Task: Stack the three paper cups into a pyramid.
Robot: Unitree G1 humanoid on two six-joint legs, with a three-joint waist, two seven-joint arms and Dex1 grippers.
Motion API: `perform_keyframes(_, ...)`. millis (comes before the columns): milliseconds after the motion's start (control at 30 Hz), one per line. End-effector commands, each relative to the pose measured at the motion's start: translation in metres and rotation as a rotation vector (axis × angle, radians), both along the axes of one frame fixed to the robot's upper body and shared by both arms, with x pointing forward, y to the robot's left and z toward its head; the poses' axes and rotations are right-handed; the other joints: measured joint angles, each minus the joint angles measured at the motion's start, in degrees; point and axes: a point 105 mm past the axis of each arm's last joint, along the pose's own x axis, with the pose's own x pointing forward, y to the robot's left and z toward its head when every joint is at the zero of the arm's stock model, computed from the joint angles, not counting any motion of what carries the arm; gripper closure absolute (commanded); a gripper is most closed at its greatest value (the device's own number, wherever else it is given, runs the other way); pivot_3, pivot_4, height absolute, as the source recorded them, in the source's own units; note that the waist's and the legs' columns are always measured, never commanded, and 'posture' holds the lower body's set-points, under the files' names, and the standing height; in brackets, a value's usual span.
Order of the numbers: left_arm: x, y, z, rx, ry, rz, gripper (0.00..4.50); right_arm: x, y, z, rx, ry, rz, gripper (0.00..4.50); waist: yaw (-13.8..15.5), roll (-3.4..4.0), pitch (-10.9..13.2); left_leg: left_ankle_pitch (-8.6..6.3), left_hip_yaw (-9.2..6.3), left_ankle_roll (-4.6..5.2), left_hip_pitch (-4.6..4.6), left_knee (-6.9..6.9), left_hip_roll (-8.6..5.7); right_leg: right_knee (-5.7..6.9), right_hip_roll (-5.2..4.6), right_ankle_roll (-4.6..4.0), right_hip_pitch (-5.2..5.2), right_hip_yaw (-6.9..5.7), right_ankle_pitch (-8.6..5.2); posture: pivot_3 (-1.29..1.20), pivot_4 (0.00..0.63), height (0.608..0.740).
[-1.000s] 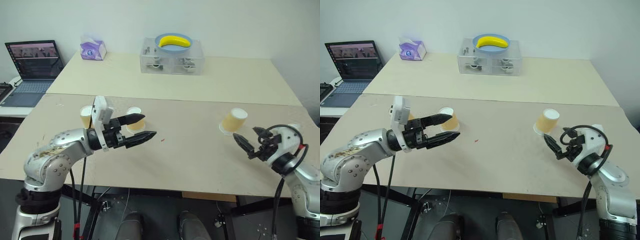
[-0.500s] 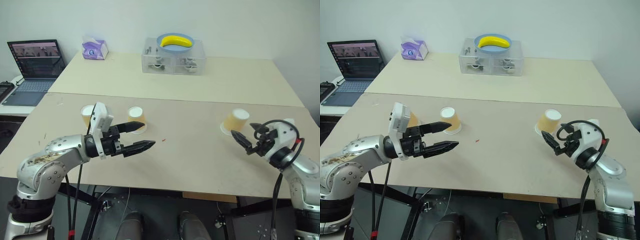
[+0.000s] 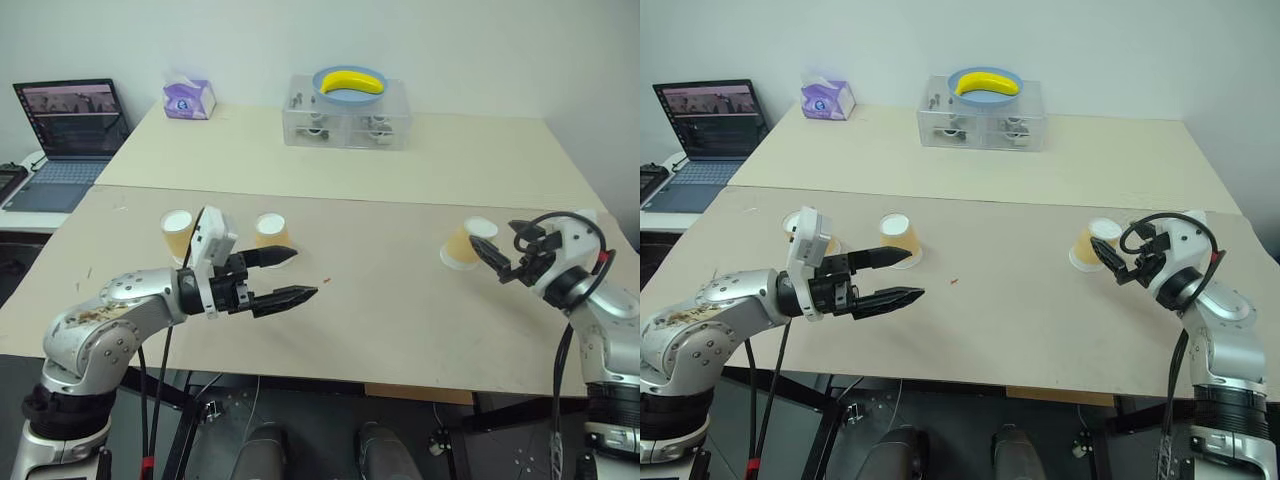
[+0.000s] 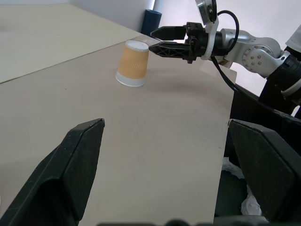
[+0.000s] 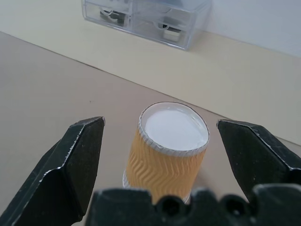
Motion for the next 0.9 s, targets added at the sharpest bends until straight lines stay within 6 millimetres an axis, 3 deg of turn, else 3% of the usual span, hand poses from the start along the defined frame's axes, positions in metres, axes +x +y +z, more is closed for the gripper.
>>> perform_keyframes(33, -0.003, -0.002, 0.012, -0.017, -0.054, -0.01, 0.0, 0.003, -0.008, 0.015, -0.033, -0.055, -0.008, 0.05, 0.0, 0.0, 0.0, 0.0, 0.0, 0.0, 0.0, 0.0, 0.0, 0.0, 0.0, 0.0, 0.0, 0.0, 0.0, 0.0, 0.15, 0.694)
perform_keyframes(900, -0.003, 0.003, 0.017, -0.045, -0.056, 0.026, 0.0, 0.02, -0.011, -0.003, -0.001, -0.003, -0.001, 0.05, -0.09, 0.0, 0.0, 0.0, 0.0, 0.0, 0.01, 0.0, 0.01, 0.03, 0.0, -0.01, -0.01, 0.0, 0.0, 0.0, 0.15, 0.694)
